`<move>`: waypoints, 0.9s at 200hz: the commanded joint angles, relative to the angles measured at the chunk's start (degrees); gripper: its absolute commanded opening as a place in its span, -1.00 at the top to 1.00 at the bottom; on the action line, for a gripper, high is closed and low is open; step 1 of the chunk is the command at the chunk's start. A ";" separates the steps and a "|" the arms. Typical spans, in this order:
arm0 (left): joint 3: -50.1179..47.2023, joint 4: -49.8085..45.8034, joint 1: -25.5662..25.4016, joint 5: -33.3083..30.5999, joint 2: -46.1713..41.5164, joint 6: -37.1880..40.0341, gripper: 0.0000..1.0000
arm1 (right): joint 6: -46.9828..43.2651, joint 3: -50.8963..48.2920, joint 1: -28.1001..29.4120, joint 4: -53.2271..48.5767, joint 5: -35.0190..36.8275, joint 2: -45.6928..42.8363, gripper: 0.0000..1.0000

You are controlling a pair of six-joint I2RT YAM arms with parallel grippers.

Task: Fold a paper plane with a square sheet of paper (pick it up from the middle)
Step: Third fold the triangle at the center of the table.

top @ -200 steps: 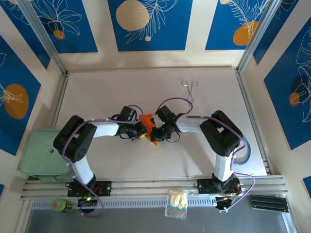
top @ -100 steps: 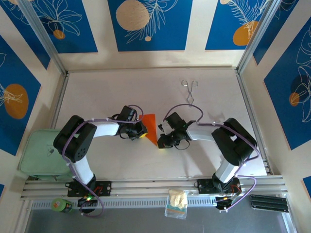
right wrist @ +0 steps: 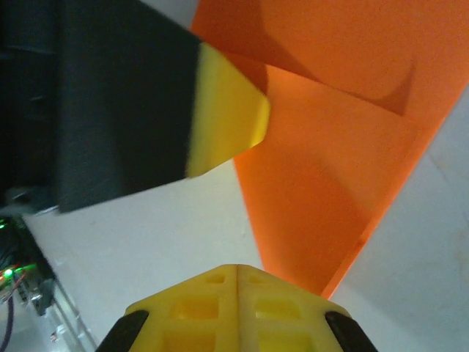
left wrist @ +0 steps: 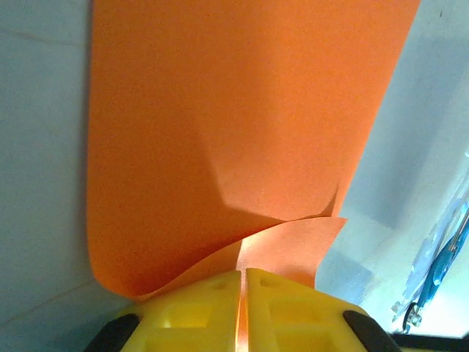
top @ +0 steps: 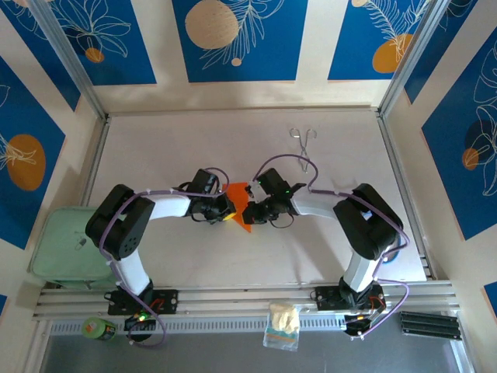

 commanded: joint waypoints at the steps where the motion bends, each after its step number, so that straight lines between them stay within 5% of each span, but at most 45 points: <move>1: 0.72 -1.75 -0.51 0.00 0.68 0.16 0.72 | 0.43 2.05 0.76 -3.22 0.83 2.43 0.97; 96: -3.99 5.59 -1.58 1.27 -5.57 3.34 0.68 | -0.41 4.24 1.37 -10.20 5.99 6.19 1.00; 180: -0.85 2.41 -4.00 2.23 -0.37 6.27 0.75 | -0.16 5.51 1.74 -12.27 6.99 7.60 1.00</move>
